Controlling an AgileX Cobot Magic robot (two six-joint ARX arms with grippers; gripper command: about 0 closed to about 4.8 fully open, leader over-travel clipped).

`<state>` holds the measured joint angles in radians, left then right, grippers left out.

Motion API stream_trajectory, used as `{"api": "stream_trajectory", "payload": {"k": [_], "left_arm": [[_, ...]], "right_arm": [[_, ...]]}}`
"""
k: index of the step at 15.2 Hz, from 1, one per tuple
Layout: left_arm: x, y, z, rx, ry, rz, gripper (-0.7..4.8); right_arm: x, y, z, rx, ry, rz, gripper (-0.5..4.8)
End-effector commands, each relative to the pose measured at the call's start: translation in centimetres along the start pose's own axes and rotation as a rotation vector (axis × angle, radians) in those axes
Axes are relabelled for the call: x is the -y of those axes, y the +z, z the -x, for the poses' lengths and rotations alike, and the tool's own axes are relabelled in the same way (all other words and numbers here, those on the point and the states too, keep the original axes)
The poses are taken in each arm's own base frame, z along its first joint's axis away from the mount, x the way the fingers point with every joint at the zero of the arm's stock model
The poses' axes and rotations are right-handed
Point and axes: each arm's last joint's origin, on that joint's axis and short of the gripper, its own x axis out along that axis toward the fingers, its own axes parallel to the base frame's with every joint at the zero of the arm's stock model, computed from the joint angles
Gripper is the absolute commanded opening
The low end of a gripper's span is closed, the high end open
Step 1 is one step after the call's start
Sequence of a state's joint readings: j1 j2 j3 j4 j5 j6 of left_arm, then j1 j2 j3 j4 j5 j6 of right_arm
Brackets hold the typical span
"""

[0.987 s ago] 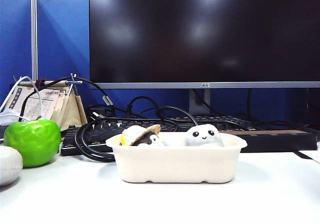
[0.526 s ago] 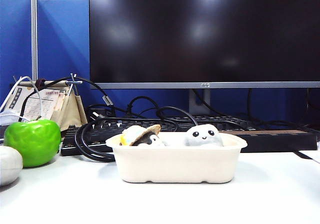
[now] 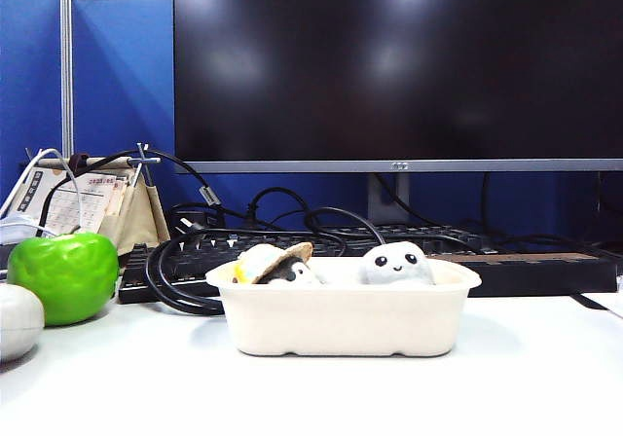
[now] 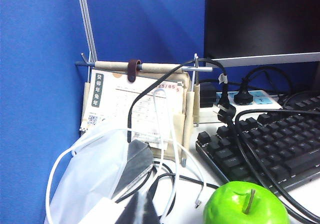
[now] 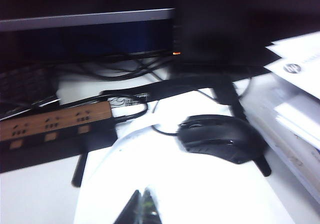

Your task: Identity fluffy octopus among items on the table, put them into the paper lunch box.

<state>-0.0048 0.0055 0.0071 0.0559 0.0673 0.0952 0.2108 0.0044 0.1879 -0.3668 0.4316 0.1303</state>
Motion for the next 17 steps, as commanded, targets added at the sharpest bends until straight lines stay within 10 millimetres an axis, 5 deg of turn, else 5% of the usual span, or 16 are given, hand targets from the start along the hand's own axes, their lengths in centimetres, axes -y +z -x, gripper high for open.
{"api": "stream_trajectory", "payload": {"k": [1,7,17], "left_arm": [[0.0,0.1,0.0,0.012,0.002,-0.002,-0.05],[0.0,0.1,0.0,0.012,0.002,-0.002,-0.05],[0.0,0.1,0.0,0.012,0.002,-0.002,-0.05]], "right_arm": [[0.4,0.5,-0.2,0.033,0.017,-0.032,-0.01],[0.4,3.9,0.6,0.396,0.057,-0.148,-0.01],[-0.1,2.5,-0.2,0.376,0.183,-0.123,-0.01]]}}
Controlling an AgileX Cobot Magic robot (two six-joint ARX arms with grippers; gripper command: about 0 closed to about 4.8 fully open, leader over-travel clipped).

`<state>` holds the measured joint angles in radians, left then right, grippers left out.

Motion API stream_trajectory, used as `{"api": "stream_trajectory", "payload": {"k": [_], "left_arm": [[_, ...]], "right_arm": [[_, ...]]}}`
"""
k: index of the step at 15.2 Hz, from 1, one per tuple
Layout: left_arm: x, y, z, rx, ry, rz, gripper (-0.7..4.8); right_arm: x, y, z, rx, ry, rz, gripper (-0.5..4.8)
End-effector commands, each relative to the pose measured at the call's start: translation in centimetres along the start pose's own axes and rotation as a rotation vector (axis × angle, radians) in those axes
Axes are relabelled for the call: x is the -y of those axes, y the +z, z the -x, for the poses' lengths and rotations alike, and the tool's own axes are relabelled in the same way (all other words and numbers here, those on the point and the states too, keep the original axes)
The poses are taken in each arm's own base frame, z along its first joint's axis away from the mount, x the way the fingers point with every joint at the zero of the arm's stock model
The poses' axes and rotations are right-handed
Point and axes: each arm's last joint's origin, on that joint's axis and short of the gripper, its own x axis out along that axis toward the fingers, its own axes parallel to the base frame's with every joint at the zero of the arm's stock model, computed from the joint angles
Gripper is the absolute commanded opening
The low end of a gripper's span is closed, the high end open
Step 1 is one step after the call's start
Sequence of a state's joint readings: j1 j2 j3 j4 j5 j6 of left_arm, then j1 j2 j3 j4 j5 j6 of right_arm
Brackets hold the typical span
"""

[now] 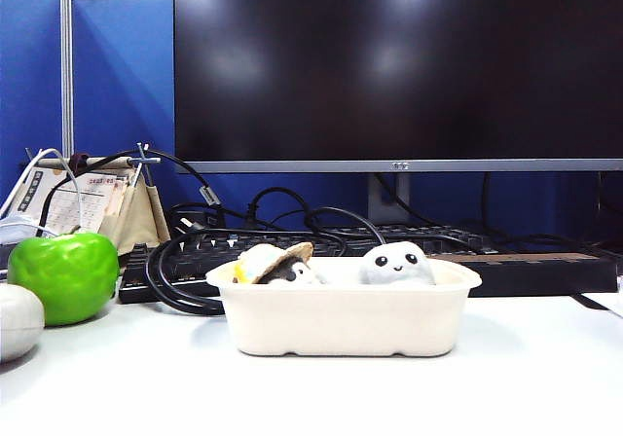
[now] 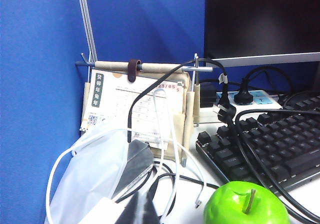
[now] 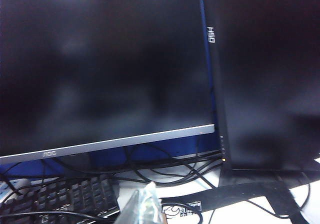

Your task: Identity fluffy octopus among items on the table, put them into the paper lunch box.

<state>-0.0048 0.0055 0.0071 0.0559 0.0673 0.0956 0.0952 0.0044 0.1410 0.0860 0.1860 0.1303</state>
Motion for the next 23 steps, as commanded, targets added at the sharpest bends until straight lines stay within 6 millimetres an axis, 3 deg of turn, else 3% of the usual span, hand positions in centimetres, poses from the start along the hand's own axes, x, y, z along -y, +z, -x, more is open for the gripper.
{"api": "stream_trajectory", "payload": {"k": [1,7,12,23], "left_arm": [[0.0,0.1,0.0,0.012,0.002,-0.002,-0.05],[0.0,0.1,0.0,0.012,0.002,-0.002,-0.05],[0.0,0.1,0.0,0.012,0.002,-0.002,-0.05],[0.0,0.1,0.0,0.012,0.002,-0.002,-0.05]], "right_arm": [[0.0,-0.9,-0.1,-0.015,0.031,0.001,-0.01],[-0.2,-3.4,-0.1,-0.134,0.203,0.008,-0.01],[0.0,-5.0,0.2,-0.298,0.181,0.021,-0.01],[0.2,-6.1,0.3,-0.330,0.184,0.070,-0.01]]}}
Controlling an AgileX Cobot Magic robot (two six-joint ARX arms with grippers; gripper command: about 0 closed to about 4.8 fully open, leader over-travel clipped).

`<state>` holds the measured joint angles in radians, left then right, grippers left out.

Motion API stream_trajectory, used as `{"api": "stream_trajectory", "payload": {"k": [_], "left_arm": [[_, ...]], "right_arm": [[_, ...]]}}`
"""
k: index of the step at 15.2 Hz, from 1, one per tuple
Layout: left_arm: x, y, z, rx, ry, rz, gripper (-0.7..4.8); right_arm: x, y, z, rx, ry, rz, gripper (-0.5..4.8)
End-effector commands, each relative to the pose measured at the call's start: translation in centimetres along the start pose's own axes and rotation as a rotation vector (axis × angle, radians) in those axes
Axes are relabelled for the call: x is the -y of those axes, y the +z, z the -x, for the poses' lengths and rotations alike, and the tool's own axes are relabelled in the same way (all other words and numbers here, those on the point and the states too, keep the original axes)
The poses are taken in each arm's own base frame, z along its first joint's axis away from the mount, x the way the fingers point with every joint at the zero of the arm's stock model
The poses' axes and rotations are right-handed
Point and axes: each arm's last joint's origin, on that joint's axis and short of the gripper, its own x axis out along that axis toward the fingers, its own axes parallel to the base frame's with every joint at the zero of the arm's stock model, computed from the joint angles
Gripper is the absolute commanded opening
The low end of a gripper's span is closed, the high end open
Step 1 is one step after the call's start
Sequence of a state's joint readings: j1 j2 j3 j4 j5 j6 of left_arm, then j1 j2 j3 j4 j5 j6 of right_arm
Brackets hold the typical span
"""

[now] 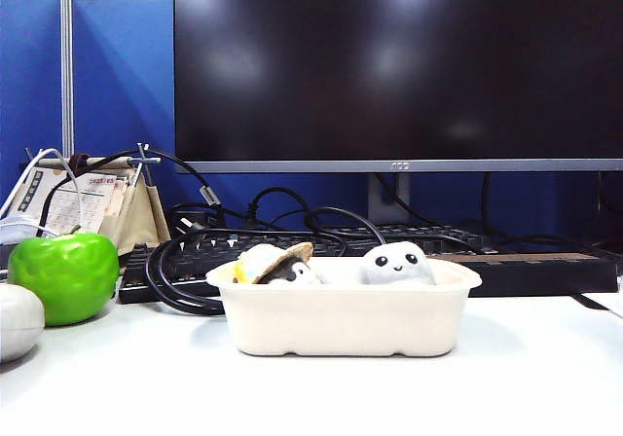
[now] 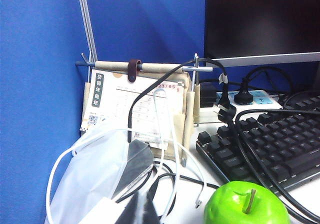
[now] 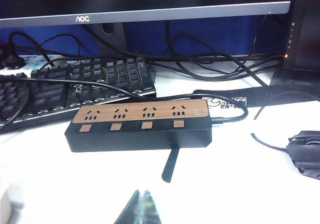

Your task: Identity fluffy octopus among items on the table, put them into the paper lunch box.

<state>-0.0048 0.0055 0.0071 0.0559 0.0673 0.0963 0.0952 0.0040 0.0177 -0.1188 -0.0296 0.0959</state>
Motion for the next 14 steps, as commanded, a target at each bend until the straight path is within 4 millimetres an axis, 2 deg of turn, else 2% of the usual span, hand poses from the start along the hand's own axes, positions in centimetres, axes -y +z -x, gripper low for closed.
{"api": "stream_trajectory", "payload": {"k": [1,7,14], "left_arm": [[0.0,0.1,0.0,0.012,0.002,-0.001,-0.05],[0.0,0.1,0.0,0.012,0.002,-0.001,-0.05],[0.0,0.1,0.0,0.012,0.002,-0.001,-0.05]], "right_arm": [[0.0,-0.1,-0.1,0.010,0.006,0.013,-0.01],[0.0,0.0,-0.1,0.026,-0.006,0.058,-0.01],[-0.1,1.6,0.1,0.197,-0.003,0.110,-0.01]]}}
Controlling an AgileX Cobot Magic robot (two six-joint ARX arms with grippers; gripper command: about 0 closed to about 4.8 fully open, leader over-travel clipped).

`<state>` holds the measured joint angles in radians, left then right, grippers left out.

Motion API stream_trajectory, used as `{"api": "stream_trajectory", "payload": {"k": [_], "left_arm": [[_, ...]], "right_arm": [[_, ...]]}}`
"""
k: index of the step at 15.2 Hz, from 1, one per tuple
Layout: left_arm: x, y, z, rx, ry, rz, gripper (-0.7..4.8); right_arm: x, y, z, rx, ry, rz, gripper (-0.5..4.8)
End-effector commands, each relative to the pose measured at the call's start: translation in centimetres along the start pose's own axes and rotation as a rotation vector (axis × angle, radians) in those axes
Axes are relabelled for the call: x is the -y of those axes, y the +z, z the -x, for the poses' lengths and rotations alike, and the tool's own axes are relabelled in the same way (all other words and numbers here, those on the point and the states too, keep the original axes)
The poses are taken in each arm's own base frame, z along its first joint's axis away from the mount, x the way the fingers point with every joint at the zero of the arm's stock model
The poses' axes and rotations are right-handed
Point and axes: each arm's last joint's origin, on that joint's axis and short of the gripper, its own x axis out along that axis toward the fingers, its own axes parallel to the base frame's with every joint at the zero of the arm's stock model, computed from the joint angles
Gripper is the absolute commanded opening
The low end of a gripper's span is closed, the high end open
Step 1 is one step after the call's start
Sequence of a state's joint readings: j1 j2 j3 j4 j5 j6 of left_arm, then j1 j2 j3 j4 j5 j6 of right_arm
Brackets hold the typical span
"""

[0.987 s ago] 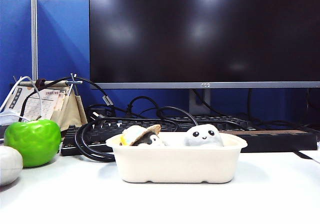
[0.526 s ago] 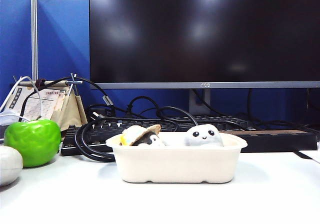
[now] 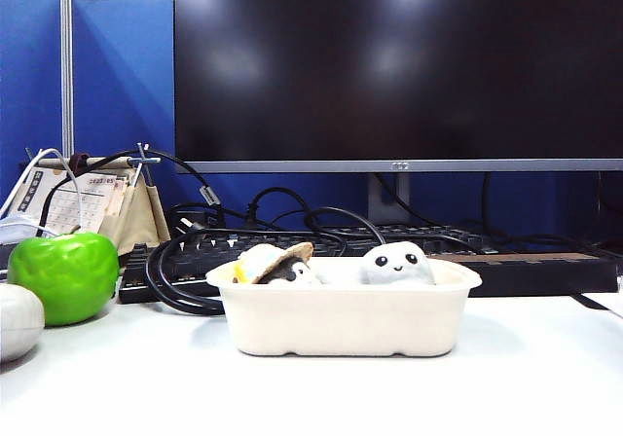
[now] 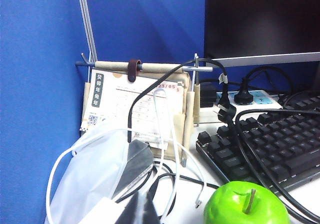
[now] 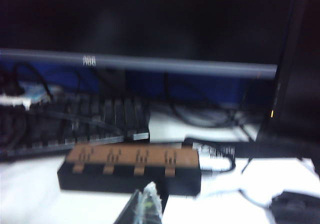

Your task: Identity fluffy octopus among items on the table, put them into the paper lunch box.

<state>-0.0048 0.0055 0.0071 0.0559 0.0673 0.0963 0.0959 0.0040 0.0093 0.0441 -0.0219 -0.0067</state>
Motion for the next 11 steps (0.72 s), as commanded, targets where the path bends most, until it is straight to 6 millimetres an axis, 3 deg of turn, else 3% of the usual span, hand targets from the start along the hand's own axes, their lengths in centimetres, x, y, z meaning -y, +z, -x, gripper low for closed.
{"api": "stream_trajectory", "payload": {"k": [1,11], "left_arm": [[-0.02,0.12,0.02,0.012,0.002,-0.001,-0.05],[-0.02,0.12,0.02,0.012,0.002,-0.001,-0.05]], "right_arm": [[0.01,0.37,0.02,0.042,-0.004,0.003,-0.01],[0.00,0.24,0.02,0.029,0.000,-0.006,-0.01]]}}
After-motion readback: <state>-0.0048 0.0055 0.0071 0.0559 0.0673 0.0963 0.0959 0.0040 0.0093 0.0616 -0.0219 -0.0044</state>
